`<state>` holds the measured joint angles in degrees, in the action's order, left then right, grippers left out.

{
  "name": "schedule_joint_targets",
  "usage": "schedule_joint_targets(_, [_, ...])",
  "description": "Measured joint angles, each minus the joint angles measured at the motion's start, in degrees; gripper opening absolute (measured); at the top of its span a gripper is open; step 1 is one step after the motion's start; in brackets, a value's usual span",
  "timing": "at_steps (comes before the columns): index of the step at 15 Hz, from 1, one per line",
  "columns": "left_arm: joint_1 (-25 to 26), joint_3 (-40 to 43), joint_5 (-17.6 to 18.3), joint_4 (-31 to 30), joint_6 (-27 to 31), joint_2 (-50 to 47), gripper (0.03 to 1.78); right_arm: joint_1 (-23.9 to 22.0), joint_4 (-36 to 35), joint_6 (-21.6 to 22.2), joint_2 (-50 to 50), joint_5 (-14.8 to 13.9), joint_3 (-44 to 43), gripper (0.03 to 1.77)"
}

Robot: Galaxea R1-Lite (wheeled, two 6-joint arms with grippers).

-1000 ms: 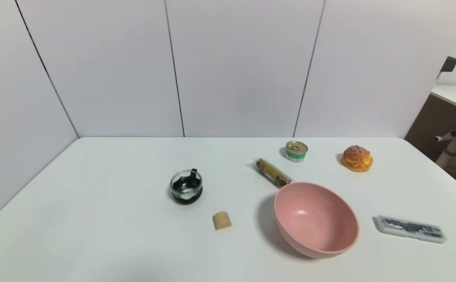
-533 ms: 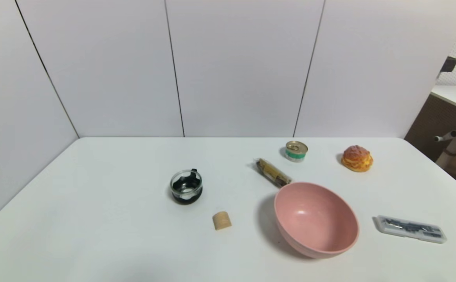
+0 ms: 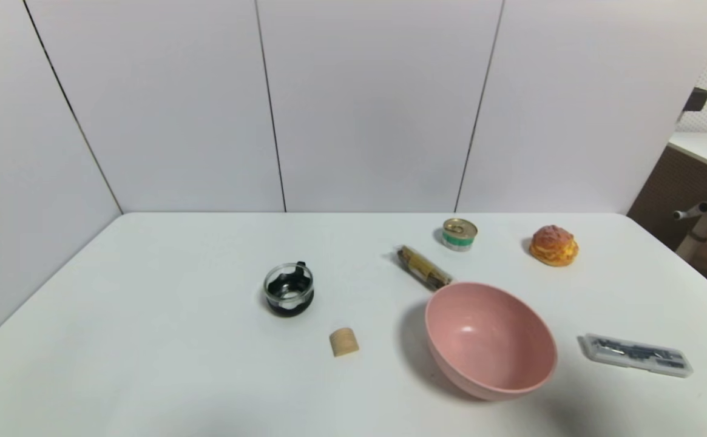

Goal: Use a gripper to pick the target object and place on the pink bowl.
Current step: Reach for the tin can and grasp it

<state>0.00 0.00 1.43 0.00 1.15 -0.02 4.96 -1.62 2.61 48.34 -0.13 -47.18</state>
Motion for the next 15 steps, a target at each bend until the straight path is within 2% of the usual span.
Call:
schedule_joint_targets(4, [0.0,0.0,-0.02,0.0,0.0,0.0,1.69,2.11,-0.06,-1.23,20.76,0.57,-17.63,1.71])
schedule_joint_targets(6, [0.0,0.0,-0.05,0.0,0.0,0.0,1.69,2.94,0.0,-2.71,31.99,2.41,-27.95,1.71])
schedule_joint_targets(8, [0.0,0.0,-0.05,0.0,0.0,0.0,1.69,3.44,0.05,-5.19,42.76,5.45,-37.52,1.71])
schedule_joint_targets(10, [0.0,0.0,-0.02,0.0,0.0,0.0,1.69,3.72,0.15,-9.5,53.37,9.86,-45.71,1.71])
schedule_joint_targets(13, [0.0,0.0,-0.02,0.0,0.0,0.0,1.69,3.96,0.5,-16.55,66.11,16.34,-53.09,1.71])
schedule_joint_targets(15, [0.0,0.0,-0.05,0.0,0.0,0.0,1.69,4.38,1.76,-18.81,71.84,17.6,-55.3,1.71])
